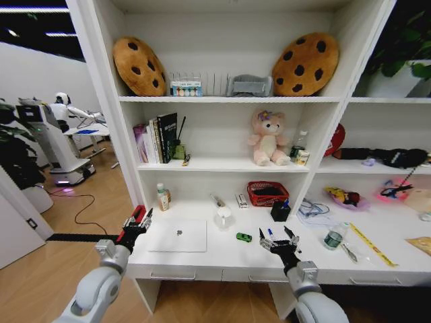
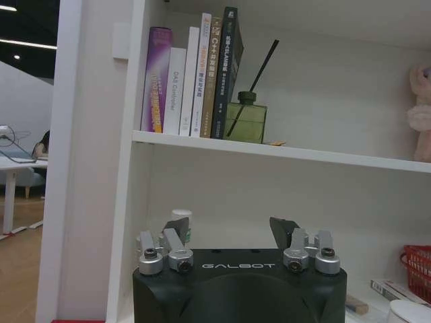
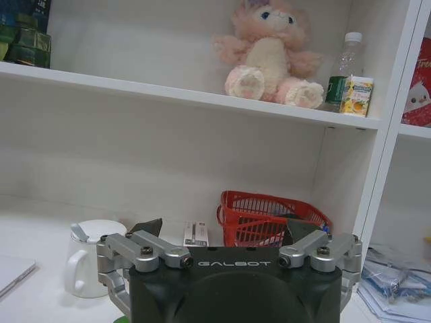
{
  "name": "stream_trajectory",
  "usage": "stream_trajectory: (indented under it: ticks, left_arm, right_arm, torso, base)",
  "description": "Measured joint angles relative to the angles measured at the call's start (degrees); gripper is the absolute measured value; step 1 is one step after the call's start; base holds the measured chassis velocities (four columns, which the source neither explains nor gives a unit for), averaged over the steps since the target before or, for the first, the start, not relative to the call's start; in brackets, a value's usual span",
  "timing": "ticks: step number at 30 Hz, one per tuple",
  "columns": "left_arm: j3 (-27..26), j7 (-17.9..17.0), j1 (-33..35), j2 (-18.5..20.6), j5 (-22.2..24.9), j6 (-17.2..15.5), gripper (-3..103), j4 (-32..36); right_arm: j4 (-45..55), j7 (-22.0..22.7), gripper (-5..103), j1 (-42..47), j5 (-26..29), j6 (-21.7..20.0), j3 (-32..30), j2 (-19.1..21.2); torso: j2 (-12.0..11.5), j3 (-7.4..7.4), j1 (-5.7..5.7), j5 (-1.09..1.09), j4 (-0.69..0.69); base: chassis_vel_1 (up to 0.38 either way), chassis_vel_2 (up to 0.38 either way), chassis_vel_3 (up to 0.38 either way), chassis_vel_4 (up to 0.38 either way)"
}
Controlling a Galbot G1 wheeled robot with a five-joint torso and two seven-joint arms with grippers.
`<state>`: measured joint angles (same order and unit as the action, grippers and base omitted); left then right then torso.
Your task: Organize the objects on the table.
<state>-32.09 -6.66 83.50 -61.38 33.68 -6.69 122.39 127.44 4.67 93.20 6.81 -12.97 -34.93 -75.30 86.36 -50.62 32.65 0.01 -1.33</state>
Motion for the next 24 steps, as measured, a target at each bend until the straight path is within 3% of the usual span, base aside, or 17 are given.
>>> stream_trajectory:
  ticks: [2, 4, 7, 24]
  left_arm:
    - [0.4, -0.2, -0.1, -0.2, -0.4, 0.0, 73, 0.3]
    - [1.1, -1.4, -0.3, -0.3, -1.4, -0.8, 89, 0.8]
    - [1.2, -2.4, -0.3, -0.3, -1.8, -1.4, 97, 1.0]
    - [1.2, -4.1, -0.2, 0.7, -3.0, -2.1, 100, 1.4]
  right_arm:
    - [0.2, 0.0, 100, 0.0, 0.1, -0.1, 0.0, 0.0]
    - [0.6, 0.0, 100, 0.1, 0.2, -0.2, 0.0, 0.0]
    - [0.8, 0.0, 100, 0.5, 0.2, -0.2, 0.0, 0.0]
    - [2.3, 0.1, 100, 1.2, 0.7, -0.9, -0.8, 0.4]
  torso:
    - [0.0, 0.00, 0.00, -0.01, 0.00]
    - [0.0, 0.00, 0.00, 0.00, 0.00]
    - [0.0, -0.01, 0.00, -0.01, 0.00]
    - [0.0, -0.01, 0.00, -0.01, 0.00]
  base:
    - [0.000, 0.000, 0.000, 0.000]
    - [0.000, 0.000, 0.000, 0.000]
    - [0.000, 0.000, 0.000, 0.000]
    - [0.000, 0.000, 0.000, 0.000]
